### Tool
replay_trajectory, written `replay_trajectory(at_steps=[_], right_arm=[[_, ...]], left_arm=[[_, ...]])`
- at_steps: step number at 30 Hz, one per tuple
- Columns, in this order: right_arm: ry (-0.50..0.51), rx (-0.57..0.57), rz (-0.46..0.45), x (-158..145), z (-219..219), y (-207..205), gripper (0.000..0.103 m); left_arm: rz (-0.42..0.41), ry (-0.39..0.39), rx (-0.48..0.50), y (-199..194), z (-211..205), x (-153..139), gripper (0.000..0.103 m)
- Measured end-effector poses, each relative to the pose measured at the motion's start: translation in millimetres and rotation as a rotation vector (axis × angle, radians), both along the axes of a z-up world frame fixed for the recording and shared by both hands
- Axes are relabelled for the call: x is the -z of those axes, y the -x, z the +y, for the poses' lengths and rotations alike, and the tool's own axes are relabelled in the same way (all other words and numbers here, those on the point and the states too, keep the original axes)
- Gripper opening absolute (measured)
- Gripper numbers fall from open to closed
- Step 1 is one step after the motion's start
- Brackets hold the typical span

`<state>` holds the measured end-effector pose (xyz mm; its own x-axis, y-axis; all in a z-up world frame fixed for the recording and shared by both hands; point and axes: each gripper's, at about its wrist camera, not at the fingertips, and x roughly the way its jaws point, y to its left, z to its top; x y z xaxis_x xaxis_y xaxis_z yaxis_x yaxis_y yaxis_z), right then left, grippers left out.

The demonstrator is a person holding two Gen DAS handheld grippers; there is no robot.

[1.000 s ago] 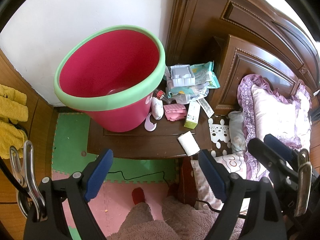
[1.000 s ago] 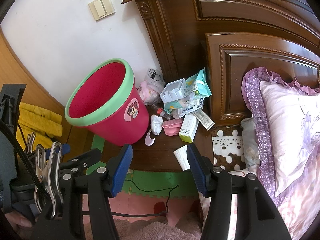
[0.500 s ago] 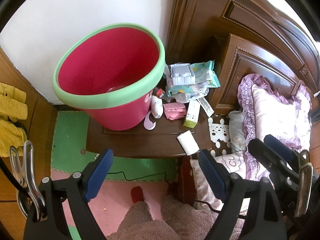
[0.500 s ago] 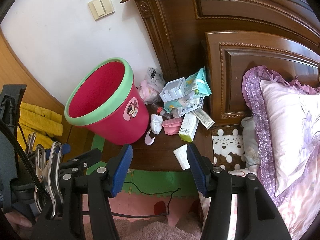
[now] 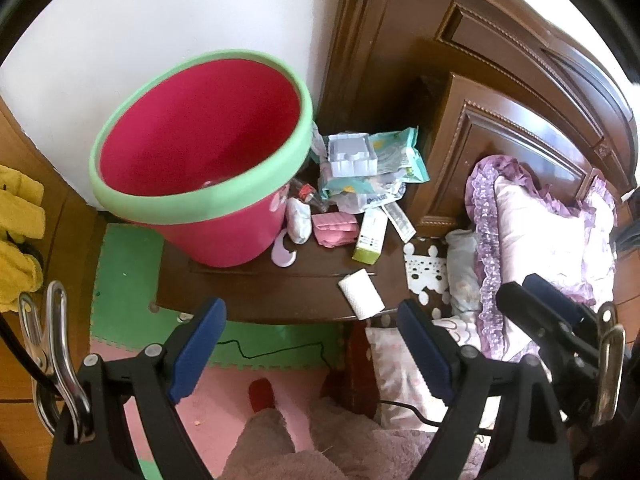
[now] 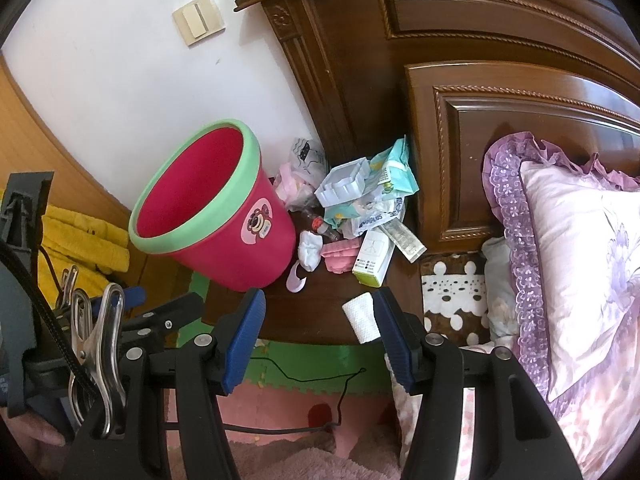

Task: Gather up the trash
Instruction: 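Reach the left tool to the white wet wipe and close on it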

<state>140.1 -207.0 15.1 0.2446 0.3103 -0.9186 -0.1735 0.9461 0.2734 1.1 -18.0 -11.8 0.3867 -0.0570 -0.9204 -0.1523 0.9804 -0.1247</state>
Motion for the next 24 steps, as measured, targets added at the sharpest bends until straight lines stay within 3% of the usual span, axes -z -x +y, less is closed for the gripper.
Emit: replay_trajectory(at_steps=[11,21,24], right_arm=[[0.056,-0.052,0.044,38.4,-33.9,-2.1,0.058],[0.066,-0.098,0.092,89.2,-61.5,-11.0,0.058],[0.063,-0.103,0.109,101.8,-68.4,-14.6,0.058]], left_arm=[[0.094,0.007,0.003,-22.5,-19.8,46.3,0.089],[0.179,0.018,-0.017,-46.0,-55.9,117.7,0.068],[0.191,0.02,-0.024,-54.8,-67.2,139.4,0.068]])
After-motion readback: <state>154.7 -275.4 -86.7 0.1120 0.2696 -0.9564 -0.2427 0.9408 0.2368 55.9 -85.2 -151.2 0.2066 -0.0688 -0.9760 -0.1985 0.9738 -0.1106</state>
